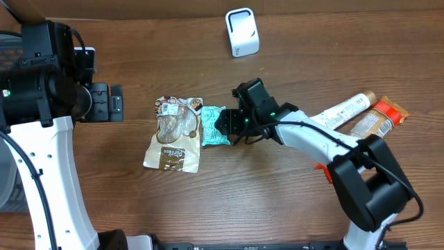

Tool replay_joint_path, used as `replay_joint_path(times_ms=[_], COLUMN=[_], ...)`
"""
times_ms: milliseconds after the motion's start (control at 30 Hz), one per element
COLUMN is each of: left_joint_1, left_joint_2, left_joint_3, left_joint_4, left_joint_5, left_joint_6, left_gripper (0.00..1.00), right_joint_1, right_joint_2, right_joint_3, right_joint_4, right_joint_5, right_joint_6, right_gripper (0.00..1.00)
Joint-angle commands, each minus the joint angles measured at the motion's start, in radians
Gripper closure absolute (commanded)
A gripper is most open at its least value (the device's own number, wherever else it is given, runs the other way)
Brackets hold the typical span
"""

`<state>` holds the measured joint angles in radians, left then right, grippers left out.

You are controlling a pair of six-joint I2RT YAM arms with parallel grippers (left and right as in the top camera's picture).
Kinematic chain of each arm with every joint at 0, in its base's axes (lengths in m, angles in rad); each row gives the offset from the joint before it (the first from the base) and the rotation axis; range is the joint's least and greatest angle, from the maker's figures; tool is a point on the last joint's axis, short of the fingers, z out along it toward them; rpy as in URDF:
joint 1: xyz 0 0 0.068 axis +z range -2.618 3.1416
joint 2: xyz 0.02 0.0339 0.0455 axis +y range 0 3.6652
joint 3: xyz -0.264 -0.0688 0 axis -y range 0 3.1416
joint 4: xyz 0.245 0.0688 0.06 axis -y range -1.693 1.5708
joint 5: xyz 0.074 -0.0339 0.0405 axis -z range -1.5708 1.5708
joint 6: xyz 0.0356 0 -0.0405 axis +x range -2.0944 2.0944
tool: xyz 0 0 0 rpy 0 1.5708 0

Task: Scan the item barcode
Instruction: 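Reach to the mint-green packet and grasp it with the right gripper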

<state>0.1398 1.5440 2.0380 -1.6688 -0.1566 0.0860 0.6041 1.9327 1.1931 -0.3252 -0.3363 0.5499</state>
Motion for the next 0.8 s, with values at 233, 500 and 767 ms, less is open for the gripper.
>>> replay_joint_path(times_ms=[233, 500, 767], left_joint_1=[0.005, 0.005, 0.005], left_joint_2=[0.005, 0.005, 0.005], left_joint_3=[0.004, 0.004, 0.004], left_joint_4=[0.001, 0.002, 0.002], left_joint_5=[0.004, 0.004, 0.004], left_joint_6=[0.019, 0.019, 0.019], left_gripper=[0.00, 0.00, 0.01], right_joint_1=[0.029, 0.027, 0.007], right_joint_2=[0.082, 0.082, 0.082], right_joint_3=[0.004, 0.006, 0.152], right_joint_4=[0.005, -0.049, -0.296], right_joint_5=[-0.021, -0.046, 0.091], right_joint_6=[0.030, -0.029, -0.294], right_gripper=[0.52, 0.83, 0.95])
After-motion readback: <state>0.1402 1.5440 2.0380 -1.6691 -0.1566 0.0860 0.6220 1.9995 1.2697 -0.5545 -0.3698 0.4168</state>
